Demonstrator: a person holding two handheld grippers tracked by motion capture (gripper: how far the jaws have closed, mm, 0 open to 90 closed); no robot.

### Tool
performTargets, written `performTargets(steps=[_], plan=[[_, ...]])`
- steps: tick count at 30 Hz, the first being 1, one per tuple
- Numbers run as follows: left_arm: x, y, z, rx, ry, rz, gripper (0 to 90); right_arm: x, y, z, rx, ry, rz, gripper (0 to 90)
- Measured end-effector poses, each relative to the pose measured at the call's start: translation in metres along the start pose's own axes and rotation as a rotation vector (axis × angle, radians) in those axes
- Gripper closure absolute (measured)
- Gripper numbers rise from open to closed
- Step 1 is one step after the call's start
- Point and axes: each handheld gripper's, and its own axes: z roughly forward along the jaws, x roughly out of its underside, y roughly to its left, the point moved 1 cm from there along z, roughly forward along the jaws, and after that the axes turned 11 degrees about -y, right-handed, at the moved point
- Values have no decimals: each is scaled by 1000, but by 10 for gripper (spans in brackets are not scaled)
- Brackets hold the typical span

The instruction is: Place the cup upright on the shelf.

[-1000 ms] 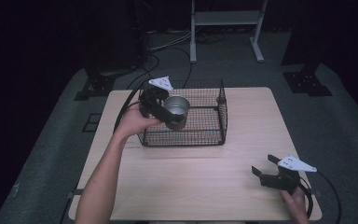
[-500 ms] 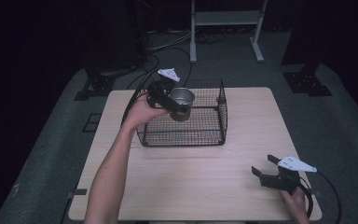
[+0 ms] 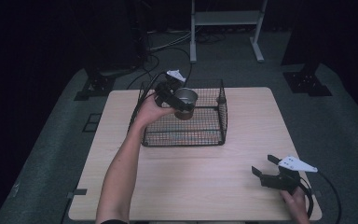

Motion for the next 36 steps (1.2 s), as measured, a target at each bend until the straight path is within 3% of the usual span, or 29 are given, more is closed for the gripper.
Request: performTargets(steps=[9,19,30,36], plan=[[7,9,17,-10,39,-21,166,0,-1,0,-2,-5,6,136],[14,17,30,-66,64,-25,165,0,0,-1,-4,-5,7,136],[24,23,46,-79,78,-56,165,0,0,-1,-7,-7,9,136],[32,26,58,-83,114,-61,165,0,-1,-1,-7,-8,13,136]])
